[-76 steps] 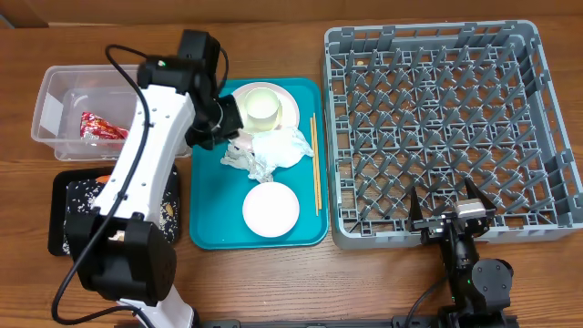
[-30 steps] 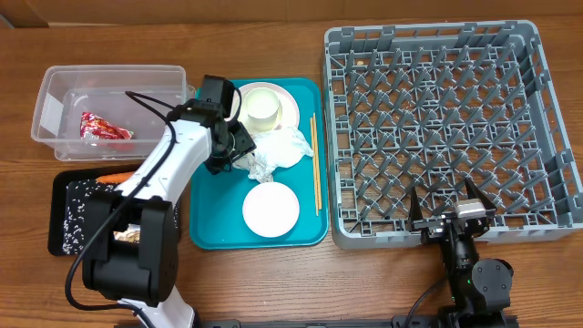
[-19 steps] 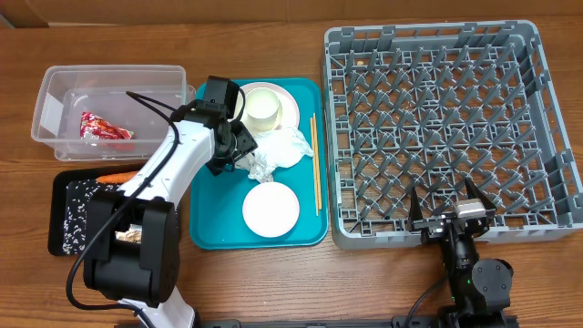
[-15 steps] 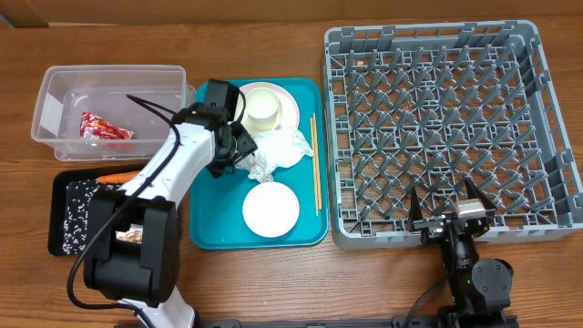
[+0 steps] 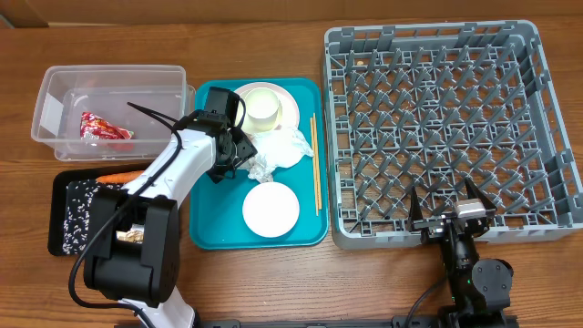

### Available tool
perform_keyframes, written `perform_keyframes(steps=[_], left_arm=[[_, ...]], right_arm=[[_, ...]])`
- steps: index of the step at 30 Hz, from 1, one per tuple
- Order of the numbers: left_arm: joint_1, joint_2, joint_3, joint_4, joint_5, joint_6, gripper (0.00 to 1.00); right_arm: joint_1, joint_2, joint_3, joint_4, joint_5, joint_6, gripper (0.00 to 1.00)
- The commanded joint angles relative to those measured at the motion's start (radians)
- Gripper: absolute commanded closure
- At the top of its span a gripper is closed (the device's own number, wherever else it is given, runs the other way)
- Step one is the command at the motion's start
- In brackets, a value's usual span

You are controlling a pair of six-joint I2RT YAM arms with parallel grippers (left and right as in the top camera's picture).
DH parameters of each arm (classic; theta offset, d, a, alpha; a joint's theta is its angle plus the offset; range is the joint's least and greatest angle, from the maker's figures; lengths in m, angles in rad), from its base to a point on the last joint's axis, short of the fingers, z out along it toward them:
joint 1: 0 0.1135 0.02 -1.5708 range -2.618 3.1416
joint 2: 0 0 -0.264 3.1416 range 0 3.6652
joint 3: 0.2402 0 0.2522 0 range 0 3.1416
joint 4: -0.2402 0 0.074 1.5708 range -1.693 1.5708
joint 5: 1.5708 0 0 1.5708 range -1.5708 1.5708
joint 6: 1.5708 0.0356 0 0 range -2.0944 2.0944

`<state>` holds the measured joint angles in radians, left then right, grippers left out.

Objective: Sort waste into correct bins and load items into the dishwasher
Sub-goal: 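Move the left gripper to the white tissue and grasp it, then carry the tissue left into the clear bin and release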

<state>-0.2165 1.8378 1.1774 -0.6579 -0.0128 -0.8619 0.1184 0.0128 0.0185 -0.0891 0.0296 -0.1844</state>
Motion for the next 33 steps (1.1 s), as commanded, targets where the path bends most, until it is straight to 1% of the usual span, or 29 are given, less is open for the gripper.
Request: perform_keyframes(steps=[1,5,13,22,24,27,30,32,33], left_arm=[[-0.007,0.006,-0.005,0.002,-0.036,-0.01,0.31],[-0.007,0.006,-0.007,0.005,-0.043,-0.01,0.32],[-0.006,0.006,-0.063,0.065,-0.043,-0.01,0.33],[-0.006,0.006,-0.065,0.065,-0.042,-0.01,0.56],[-0.006,0.006,-0.065,0.065,-0.043,-0.009,0.62],[-0.006,0.006,-0.065,0.065,-0.043,-0.006,0.75],[-0.006,0.006,-0.063,0.065,-0.042,0.003,0.84],[-0.005,0.005,-0.053,0.063,-0.042,0.033,0.9],[-0.005,0.003,-0.044,0.06,-0.042,0.049,0.92]], right_arm=[[-0.003,-0.01,-0.011,0.008,-0.006,0.0,0.0],[-0.003,-0.01,-0.011,0.008,-0.006,0.0,0.0],[-0.003,-0.01,-0.011,0.008,-0.006,0.0,0.0],[-0.003,-0.01,-0.011,0.008,-0.006,0.0,0.0],[-0.003,-0.01,-0.011,0.008,-0.006,0.0,0.0],[-0.003,-0.01,-0.011,0.008,-0.006,0.0,0.0],[-0.003,-0.01,-0.011,0.008,-0.006,0.0,0.0],[-0.003,-0.01,-0.011,0.008,-0.006,0.0,0.0],[-0.003,-0.01,-0.011,0.008,-0.006,0.0,0.0]])
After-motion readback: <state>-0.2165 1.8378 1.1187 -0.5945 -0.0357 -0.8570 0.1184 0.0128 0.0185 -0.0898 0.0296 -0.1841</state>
